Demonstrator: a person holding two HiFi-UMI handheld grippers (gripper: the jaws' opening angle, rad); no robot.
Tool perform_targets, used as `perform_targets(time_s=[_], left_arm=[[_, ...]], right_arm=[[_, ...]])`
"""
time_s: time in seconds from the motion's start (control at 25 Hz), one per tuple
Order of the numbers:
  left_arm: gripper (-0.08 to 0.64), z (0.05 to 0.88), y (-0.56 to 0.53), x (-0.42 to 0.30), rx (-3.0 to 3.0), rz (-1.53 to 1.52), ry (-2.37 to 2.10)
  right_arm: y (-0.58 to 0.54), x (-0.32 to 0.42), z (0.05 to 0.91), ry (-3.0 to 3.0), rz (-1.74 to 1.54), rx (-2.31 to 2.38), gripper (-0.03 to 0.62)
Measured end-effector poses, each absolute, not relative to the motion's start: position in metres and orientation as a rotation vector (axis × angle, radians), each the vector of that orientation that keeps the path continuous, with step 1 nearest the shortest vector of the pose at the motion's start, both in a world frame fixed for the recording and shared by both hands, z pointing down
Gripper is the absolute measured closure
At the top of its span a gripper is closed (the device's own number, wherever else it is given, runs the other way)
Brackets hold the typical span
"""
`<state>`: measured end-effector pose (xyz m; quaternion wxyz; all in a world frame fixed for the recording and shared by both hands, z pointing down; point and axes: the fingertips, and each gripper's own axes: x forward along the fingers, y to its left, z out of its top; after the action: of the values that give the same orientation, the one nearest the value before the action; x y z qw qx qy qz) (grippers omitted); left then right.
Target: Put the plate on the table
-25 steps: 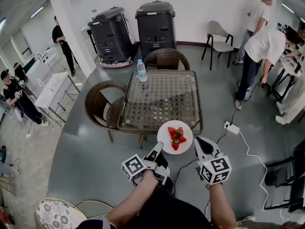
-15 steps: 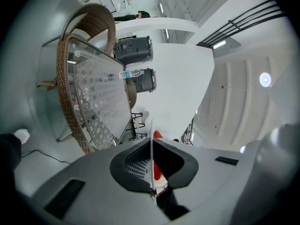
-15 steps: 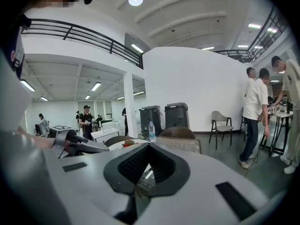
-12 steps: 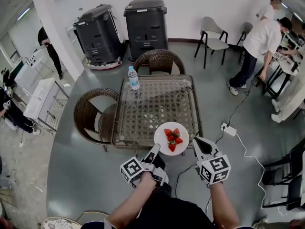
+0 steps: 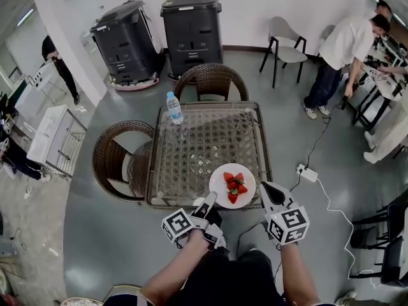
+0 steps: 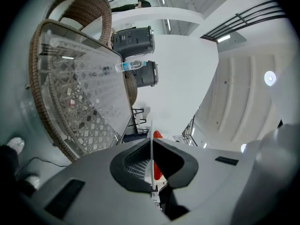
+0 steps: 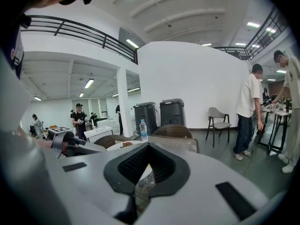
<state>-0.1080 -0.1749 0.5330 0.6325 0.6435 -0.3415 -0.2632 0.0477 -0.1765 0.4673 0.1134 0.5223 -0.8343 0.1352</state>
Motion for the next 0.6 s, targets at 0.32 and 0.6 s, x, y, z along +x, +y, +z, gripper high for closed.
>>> perform_targets(time_s=[0.32,0.6], left_arm=[[0.543,0.564,-0.19,-0.073,1.444,-0.598,-0.805],[0.541,0.59,-0.197,-0.055,1.408,-0.615,-0.879]], right_arm=[[-0.203,0.082,0.494,-2.47,0.467,1.455,0.588],[-0.225,0.1,0.51,-2.505,0.486,1.323,0.588]])
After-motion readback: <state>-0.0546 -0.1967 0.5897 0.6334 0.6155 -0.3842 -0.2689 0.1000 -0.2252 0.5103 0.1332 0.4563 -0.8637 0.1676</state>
